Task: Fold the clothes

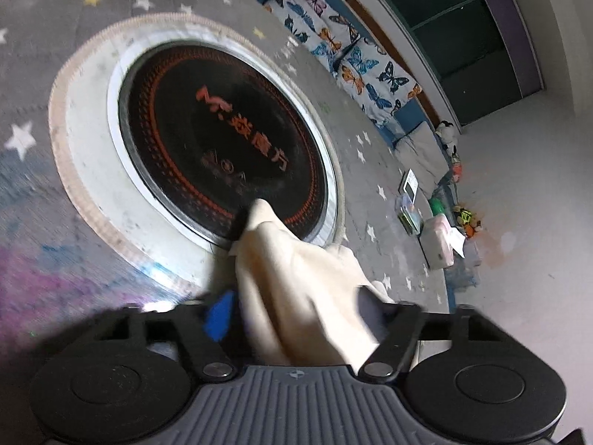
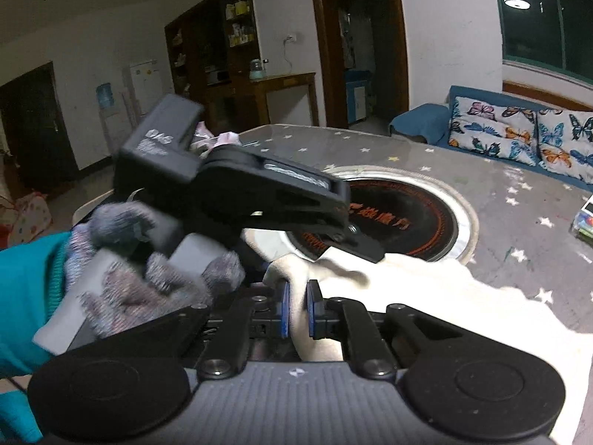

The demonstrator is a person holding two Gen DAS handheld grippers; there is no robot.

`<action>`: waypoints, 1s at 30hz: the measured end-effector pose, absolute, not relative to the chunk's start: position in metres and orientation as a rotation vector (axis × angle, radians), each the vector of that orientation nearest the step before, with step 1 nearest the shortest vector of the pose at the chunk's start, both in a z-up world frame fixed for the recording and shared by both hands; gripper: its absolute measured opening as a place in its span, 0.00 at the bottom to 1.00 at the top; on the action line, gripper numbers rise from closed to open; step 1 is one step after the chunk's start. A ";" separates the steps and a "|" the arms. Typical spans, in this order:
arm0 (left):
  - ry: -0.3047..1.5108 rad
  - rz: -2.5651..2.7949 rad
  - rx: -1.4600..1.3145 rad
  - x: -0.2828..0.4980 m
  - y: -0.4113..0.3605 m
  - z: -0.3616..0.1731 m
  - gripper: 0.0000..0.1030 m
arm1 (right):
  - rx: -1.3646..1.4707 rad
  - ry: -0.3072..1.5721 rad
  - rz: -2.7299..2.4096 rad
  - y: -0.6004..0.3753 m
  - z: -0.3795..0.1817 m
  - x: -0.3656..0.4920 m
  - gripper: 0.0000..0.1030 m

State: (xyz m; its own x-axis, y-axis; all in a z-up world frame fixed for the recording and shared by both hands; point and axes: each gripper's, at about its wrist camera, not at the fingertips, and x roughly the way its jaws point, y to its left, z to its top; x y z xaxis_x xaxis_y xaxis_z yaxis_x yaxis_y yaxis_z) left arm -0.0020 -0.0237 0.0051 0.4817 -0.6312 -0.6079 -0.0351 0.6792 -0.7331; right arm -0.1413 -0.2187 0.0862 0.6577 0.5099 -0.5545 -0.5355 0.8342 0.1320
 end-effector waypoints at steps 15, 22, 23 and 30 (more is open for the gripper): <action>0.974 -0.415 -0.641 -0.007 -0.031 0.003 0.20 | 0.096 0.639 0.235 -0.317 0.071 -0.137 0.41; 0.960 -0.412 -0.588 -0.008 -0.035 0.007 0.20 | 0.207 0.672 0.008 -0.381 0.047 -0.122 0.41; 0.957 -0.411 -0.579 -0.008 -0.036 0.007 0.20 | 0.213 0.675 -0.007 -0.385 0.044 -0.121 0.41; 0.921 -0.429 -0.497 -0.010 -0.048 0.019 0.20 | 0.290 0.692 -0.016 -0.399 0.028 -0.112 0.37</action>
State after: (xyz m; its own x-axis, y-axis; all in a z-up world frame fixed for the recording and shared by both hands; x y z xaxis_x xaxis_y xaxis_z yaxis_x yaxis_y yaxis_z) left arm -0.0104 -0.0478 0.0188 0.5366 -0.5489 -0.6410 0.1377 0.8063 -0.5752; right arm -0.1123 -0.3986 0.0285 0.7712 0.0813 -0.6314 0.1103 0.9597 0.2583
